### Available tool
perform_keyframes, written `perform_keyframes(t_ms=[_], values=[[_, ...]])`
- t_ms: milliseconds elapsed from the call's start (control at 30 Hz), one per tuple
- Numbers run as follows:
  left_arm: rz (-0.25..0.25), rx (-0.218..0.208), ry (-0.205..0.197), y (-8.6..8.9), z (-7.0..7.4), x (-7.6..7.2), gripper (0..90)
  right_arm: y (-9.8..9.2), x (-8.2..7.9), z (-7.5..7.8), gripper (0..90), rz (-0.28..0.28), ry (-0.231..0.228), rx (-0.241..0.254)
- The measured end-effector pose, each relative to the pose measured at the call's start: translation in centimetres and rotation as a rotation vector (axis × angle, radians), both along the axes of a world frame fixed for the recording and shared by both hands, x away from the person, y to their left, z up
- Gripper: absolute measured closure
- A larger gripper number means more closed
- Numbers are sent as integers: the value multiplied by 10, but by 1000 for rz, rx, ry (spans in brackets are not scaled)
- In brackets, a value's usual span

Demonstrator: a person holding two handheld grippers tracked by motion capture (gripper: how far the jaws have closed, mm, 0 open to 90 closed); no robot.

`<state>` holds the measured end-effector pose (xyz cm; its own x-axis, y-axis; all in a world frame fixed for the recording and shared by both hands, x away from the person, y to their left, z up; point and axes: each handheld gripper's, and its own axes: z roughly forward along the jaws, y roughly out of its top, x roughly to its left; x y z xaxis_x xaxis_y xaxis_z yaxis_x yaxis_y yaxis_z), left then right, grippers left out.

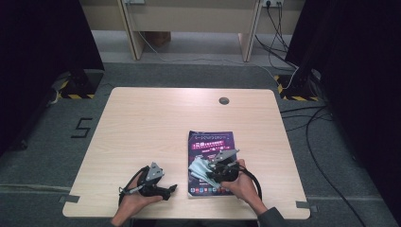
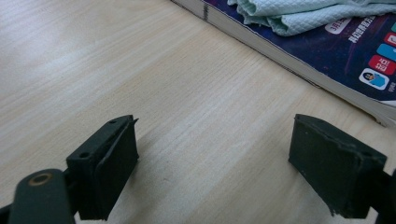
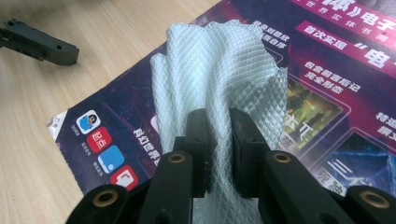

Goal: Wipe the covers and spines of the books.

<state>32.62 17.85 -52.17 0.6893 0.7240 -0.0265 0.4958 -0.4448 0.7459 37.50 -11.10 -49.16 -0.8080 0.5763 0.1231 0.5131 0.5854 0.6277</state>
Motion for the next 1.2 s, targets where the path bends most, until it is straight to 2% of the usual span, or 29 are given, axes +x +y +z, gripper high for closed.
perform_keyframes(t_ms=[100,200,367,433,667,833,900,1000,1133,1200], values=[[2,0,-1,0,0,0,142,-1,8,-1,794,-12,14,21],[-1,-1,-2,0,0,0,142,-1,19,-1,794,-46,-6,14],[0,1,-2,0,0,0,141,-3,38,-1,793,-101,-15,10],[-1,1,-3,0,0,0,141,-8,48,-1,792,-132,-36,-3],[-1,-1,-5,0,0,0,141,-34,79,0,790,-265,-39,-6],[-2,-1,-4,0,0,0,142,-49,92,0,790,-328,-53,-19],[0,-1,-3,0,0,0,141,-55,96,0,790,-354,-43,-9],[-2,0,-3,0,0,0,141,-58,98,0,791,-364,-41,-10],[-2,-2,-3,-1,0,0,141,-53,97,2,796,-348,-76,-57],[-2,-2,-4,-1,0,0,141,-50,97,2,796,-340,-77,-56]])
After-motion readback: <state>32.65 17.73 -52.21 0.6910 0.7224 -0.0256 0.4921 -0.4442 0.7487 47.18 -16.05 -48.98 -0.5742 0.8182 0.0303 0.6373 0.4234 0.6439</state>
